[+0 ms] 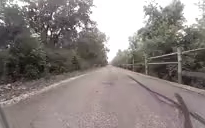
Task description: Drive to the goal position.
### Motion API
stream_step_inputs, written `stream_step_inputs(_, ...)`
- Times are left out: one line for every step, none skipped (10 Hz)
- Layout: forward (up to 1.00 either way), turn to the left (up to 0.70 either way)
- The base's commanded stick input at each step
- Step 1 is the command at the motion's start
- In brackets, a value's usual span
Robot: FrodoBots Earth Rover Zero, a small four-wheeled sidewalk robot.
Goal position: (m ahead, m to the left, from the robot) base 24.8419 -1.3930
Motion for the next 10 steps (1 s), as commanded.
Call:
stream_step_inputs(0.70, 0.00)
stream_step_inputs(0.70, 0.00)
stream_step_inputs(0.70, 0.00)
stream_step_inputs(0.70, 0.00)
stream_step_inputs(0.70, 0.00)
stream_step_inputs(0.70, 0.00)
stream_step_inputs(0.70, 0.00)
stream_step_inputs(0.70, 0.00)
stream_step_inputs(0.70, 0.00)
stream_step_inputs(0.70, 0.00)
